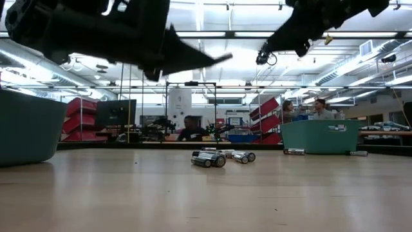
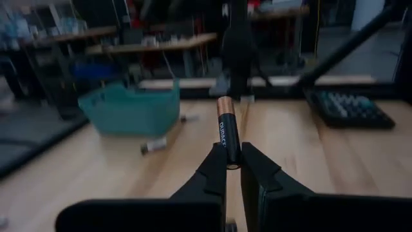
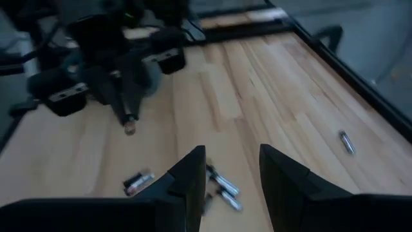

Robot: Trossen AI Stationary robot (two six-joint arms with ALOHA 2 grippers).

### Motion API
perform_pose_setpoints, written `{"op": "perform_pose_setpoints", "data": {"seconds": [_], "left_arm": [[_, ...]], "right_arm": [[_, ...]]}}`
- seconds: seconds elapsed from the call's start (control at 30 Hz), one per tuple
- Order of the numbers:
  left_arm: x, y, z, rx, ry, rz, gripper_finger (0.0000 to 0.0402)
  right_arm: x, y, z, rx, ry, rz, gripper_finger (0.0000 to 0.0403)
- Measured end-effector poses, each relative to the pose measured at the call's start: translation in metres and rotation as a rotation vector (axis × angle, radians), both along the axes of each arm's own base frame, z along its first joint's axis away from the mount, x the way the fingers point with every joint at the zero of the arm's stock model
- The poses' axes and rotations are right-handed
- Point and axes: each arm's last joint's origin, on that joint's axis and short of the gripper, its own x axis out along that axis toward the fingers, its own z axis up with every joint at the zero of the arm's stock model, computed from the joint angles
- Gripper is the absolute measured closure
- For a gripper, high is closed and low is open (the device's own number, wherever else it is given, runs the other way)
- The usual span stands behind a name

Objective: Sort batteries
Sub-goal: Put the black battery into the green bin

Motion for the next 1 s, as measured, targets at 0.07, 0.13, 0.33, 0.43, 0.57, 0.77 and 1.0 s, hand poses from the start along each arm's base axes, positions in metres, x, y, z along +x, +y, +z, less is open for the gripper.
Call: {"op": "perform_pose_setpoints", "data": {"seconds": [0.07,0.13,0.33,0.43,0.57,0.77,1.0], "left_arm": [[0.000,0.000,0.005,0.024,-0.042,-0.001,0.0387],[0.000,0.000,0.010,0.035,-0.081,0.000,0.0387],[0.003,0.000,0.021,0.068,-0.150,0.009,0.0387],[0.010,-0.001,0.031,0.106,-0.169,0.010,0.0387],[0.018,-0.005,0.044,0.177,-0.181,0.010,0.0387],[0.022,-0.006,0.052,0.223,-0.194,0.015,0.0387],[0.022,-0.007,0.054,0.226,-0.213,-0.025,0.0387]], "right_arm": [[0.001,0.006,0.003,-0.023,-0.037,0.042,0.0272],[0.003,0.014,0.007,-0.056,-0.076,0.088,0.0272],[0.007,0.039,0.013,-0.196,-0.168,0.250,0.0272],[0.017,0.049,0.013,-0.234,-0.233,0.289,0.0272],[0.031,0.055,0.009,-0.275,-0.287,0.305,0.0272],[0.042,0.057,0.003,-0.290,-0.316,0.296,0.0267],[0.044,0.057,0.004,-0.290,-0.341,0.283,0.0257]]}}
